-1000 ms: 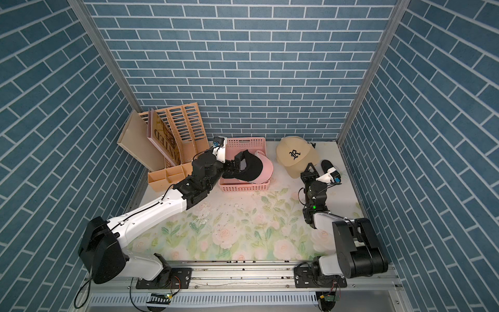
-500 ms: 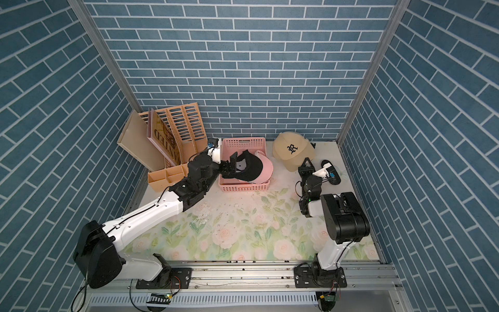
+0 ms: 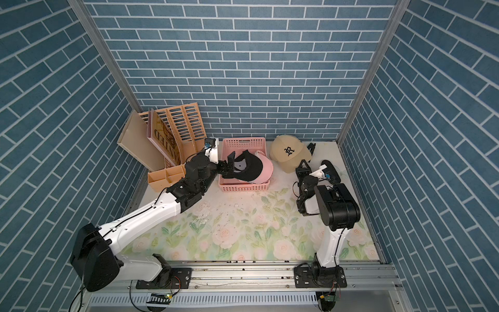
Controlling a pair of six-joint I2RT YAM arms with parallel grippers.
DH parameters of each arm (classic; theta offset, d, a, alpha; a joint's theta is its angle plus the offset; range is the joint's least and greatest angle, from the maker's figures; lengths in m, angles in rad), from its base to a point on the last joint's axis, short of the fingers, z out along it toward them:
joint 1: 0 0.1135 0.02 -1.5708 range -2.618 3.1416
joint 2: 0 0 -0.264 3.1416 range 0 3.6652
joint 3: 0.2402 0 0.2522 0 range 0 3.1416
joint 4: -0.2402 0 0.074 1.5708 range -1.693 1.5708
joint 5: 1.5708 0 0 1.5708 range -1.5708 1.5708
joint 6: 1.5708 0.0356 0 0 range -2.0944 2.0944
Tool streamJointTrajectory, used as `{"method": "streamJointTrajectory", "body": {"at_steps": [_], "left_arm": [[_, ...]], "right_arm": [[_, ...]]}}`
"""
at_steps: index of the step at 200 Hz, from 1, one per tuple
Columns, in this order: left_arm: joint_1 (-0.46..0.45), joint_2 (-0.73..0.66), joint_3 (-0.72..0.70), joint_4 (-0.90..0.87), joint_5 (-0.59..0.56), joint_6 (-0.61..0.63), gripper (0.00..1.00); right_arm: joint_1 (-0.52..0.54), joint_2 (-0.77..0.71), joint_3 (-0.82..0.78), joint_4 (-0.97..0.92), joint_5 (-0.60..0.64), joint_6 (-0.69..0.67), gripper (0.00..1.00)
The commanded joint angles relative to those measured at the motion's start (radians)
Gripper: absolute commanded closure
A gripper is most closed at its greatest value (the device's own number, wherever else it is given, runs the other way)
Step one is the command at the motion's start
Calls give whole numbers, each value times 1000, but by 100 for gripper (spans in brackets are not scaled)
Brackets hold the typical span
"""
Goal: Turn the baseball cap inside out
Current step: Place the baseball cap at the center of the board.
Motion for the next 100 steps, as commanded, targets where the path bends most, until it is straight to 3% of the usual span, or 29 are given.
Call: {"method": "streamJointTrajectory", "body": {"at_steps": [1,24,100], "left_arm": [[7,-26,-12,0,-15,3,1],[7,-31,-22,4,-14,3,1],[8,-33,-23,15,3,-1,1]], "right_arm": [[15,15,-9,96,-6,40,100],[24,24,-21,112,-3,54,100],[34,29,-121,114,20,72,80]]}}
